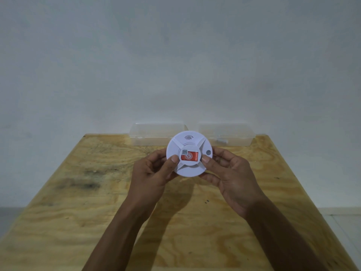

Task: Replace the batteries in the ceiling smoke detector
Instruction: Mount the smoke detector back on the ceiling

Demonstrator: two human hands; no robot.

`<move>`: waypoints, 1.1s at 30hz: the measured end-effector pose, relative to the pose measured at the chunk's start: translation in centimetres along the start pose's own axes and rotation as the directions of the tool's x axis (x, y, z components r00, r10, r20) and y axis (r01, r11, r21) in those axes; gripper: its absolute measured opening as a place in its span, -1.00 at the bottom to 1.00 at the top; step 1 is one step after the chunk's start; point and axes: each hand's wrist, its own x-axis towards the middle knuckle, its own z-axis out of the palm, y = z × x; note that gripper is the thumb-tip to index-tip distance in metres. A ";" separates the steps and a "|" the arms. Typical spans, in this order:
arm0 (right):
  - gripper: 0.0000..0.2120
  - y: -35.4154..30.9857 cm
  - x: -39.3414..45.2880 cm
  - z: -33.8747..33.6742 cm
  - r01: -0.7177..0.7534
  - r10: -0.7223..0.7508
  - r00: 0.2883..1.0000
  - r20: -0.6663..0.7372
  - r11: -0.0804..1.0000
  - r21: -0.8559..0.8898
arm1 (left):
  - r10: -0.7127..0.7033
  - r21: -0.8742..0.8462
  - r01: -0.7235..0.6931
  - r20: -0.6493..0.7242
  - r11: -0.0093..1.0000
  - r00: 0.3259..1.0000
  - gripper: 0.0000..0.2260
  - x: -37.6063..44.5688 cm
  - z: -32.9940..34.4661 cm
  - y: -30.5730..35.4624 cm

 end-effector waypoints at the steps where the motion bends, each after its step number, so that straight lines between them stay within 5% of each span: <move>1: -0.64 0.0 0.0 0.0 -0.001 0.001 1.000 0.000 1.000 -0.001 | -0.001 -0.002 0.001 0.001 1.000 1.000 -0.75 0.0 0.0 0.0; 33: -0.59 -2.8 -2.1 0.7 0.062 -0.063 0.998 0.012 0.997 0.048 | 0.060 0.013 -0.061 0.010 0.998 0.998 -0.75 -2.2 0.9 2.5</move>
